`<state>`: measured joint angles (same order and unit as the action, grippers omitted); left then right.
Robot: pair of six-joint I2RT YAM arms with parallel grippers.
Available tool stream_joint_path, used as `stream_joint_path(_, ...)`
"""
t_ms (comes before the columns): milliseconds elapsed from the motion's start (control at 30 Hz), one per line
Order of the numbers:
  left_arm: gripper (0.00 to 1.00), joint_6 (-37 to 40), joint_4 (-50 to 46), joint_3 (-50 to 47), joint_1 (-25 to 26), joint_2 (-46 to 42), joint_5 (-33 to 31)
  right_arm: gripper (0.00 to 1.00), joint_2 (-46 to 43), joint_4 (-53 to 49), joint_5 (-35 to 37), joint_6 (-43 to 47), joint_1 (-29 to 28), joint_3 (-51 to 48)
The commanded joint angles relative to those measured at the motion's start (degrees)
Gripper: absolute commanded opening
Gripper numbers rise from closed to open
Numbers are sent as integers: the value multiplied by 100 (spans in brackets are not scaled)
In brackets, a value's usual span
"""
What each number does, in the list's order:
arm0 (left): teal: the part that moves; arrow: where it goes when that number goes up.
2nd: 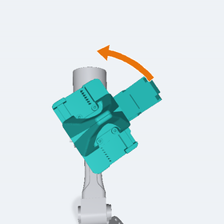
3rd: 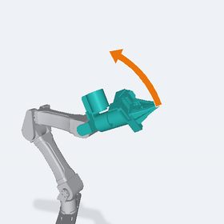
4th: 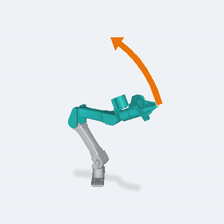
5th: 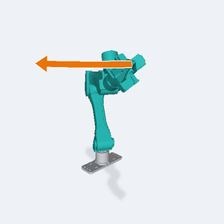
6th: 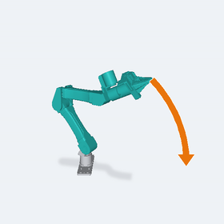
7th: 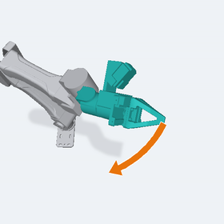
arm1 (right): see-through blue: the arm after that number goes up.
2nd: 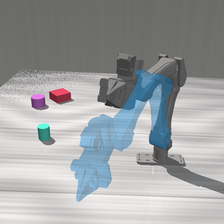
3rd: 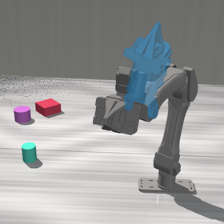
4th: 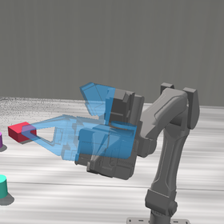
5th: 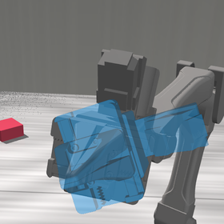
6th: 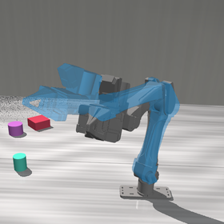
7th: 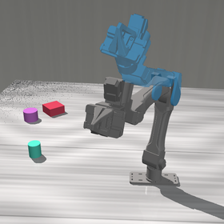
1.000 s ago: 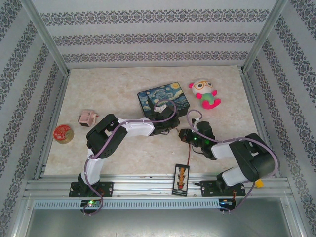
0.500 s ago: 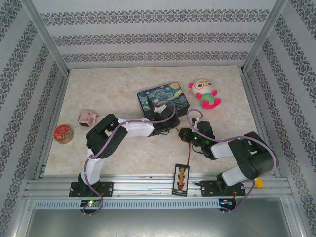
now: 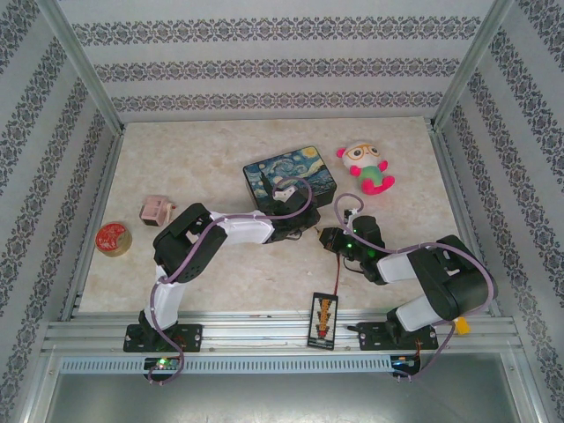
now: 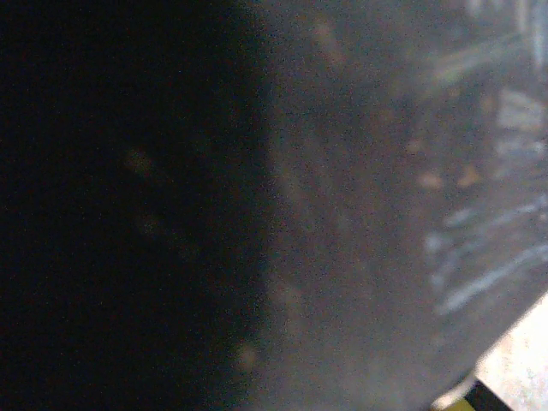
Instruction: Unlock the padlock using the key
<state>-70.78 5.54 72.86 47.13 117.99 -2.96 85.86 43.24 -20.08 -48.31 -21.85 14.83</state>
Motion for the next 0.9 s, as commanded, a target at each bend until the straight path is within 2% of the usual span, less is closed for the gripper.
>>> stream_joint_path(0,22,-287,78,-108,-143,-154,58,0,-67,289,-40,-59,65,37)
stream_joint_path(500,22,-426,219,-105,-150,-75,255,0,26,660,-124,-179,64,76)
stream_joint_path(867,22,-1082,282,-202,-152,-119,651,0,375,1514,-190,-483,74,-10)
